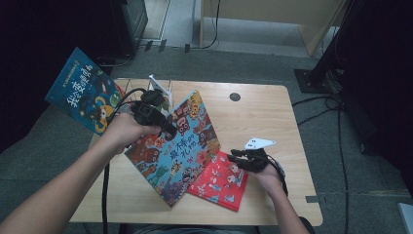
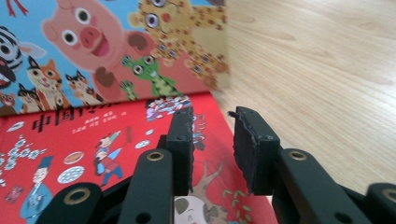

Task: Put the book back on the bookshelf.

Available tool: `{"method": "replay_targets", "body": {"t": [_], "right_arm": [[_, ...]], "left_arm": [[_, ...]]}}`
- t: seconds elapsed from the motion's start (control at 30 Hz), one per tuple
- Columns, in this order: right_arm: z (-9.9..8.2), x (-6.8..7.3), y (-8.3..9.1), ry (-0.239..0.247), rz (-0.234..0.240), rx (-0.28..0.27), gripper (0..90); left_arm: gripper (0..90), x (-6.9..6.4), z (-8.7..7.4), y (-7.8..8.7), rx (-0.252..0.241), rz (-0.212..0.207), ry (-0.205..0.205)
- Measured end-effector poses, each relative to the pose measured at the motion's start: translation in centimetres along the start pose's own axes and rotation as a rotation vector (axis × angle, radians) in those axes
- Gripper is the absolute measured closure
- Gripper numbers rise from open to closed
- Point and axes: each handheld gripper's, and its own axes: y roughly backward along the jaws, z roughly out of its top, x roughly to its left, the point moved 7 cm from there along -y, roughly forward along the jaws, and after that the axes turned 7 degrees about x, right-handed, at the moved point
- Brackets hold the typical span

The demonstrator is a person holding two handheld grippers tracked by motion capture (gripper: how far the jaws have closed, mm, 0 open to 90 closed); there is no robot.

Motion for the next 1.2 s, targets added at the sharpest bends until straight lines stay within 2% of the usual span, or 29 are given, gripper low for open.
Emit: {"method": "replay_targets", "body": {"t": [0.2, 0.3, 0.47, 0.53, 0.57, 0.67, 0.83, 0.97, 1.2], "right_arm": [[0.2, 0.1, -0.2, 0.013, -0.008, -0.010, 66.9], [0.2, 0.1, -0.3, 0.016, -0.012, -0.013, 66.2], [0.4, 0.0, -0.3, -0.002, -0.015, -0.027, 64.3], [0.6, 0.0, -0.5, 0.006, -0.015, -0.033, 62.7], [0.7, 0.2, -0.7, 0.005, -0.014, -0.017, 60.6], [1.0, 0.2, -1.0, 0.008, -0.011, -0.014, 58.6], [1.4, 0.5, -1.7, 0.026, 0.000, -0.002, 58.6], [1.7, 0.7, -2.3, 0.043, 0.010, 0.000, 59.0], [1.8, 1.4, -3.0, 0.059, 0.036, 0.018, 58.0]], "left_arm": [[81.6, 0.0, -1.0, 1.0, 0.011, 0.041, -0.016], [81.6, 0.2, -1.7, 1.4, 0.014, 0.039, -0.012], [81.6, 0.5, -3.4, 2.5, -0.012, 0.025, -0.004], [81.6, 0.9, -4.1, 3.1, -0.028, 0.009, 0.022], [81.6, 1.0, -4.5, 3.4, -0.034, 0.009, 0.031], [81.5, 1.6, -5.5, 4.2, -0.053, 0.021, 0.051], [81.5, 2.7, -7.6, 5.7, -0.084, 0.024, 0.091], [81.5, 3.7, -9.6, 6.9, -0.107, 0.032, 0.140], [81.4, 5.0, -11.5, 8.0, -0.138, 0.038, 0.194]]}}
